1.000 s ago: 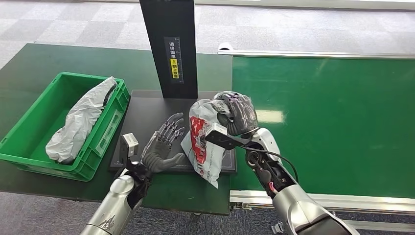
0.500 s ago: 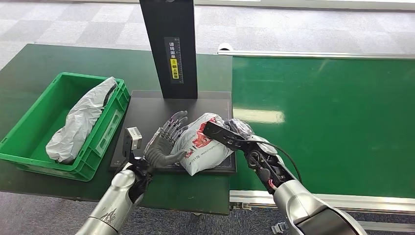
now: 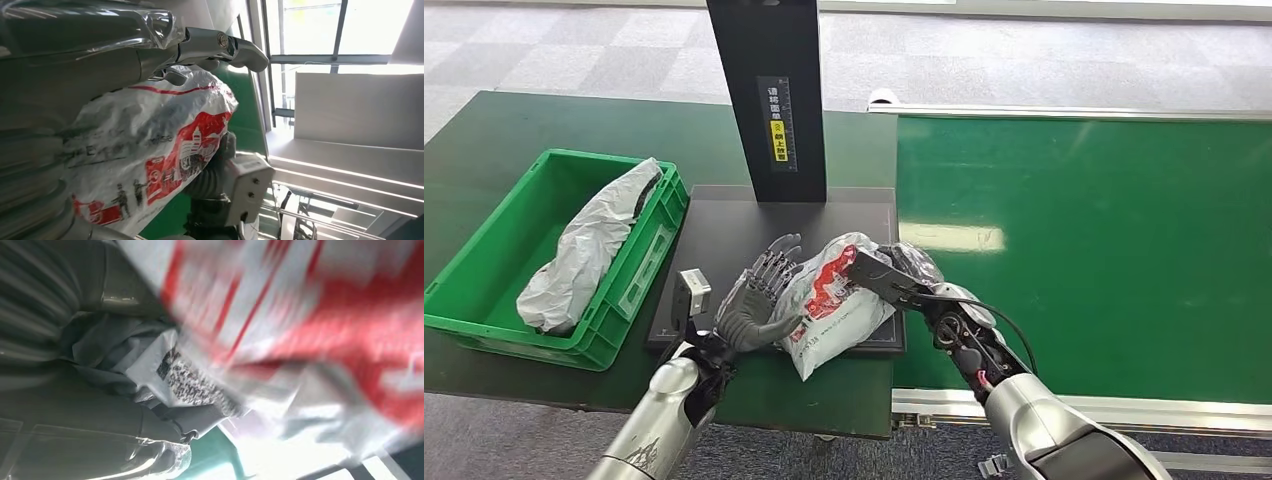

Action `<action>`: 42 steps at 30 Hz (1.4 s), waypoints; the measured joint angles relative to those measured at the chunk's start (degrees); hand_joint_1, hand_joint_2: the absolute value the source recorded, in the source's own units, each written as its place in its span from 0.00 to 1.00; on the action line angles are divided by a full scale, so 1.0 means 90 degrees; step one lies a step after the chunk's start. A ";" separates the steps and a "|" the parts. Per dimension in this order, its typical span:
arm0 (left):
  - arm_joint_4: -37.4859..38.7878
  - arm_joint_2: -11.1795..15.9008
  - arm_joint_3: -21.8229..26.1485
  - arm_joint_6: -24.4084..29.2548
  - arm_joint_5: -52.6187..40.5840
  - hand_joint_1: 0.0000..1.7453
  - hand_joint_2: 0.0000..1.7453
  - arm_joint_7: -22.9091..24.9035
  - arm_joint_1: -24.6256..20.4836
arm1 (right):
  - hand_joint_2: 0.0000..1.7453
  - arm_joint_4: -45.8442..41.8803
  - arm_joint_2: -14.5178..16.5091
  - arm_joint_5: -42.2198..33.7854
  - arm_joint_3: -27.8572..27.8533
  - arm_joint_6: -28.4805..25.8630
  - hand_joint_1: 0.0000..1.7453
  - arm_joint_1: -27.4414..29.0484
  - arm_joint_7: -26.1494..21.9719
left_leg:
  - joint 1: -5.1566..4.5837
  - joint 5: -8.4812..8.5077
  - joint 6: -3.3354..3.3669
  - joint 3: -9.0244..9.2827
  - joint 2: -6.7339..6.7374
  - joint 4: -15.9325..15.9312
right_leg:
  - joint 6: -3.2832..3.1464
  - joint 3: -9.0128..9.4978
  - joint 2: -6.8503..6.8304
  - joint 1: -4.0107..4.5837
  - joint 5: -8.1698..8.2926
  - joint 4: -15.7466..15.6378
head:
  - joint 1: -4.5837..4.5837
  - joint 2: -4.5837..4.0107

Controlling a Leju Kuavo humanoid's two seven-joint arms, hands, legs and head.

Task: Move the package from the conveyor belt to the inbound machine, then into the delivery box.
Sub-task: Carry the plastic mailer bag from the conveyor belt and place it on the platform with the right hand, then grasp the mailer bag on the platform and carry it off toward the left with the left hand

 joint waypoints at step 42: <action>0.0554 0.0410 -0.1032 0.1643 -0.3988 0.00 1.00 0.0423 -0.0227 | 1.00 -0.2092 -0.0358 -0.4255 -0.2433 0.2282 0.00 0.1190 -0.1637 | -0.0003 0.0001 0.0001 -0.0011 -0.0007 0.0000 | 0.0001 -0.0002 -0.0010 -0.0004 0.0000 -0.0001 | 0.0001 0.0000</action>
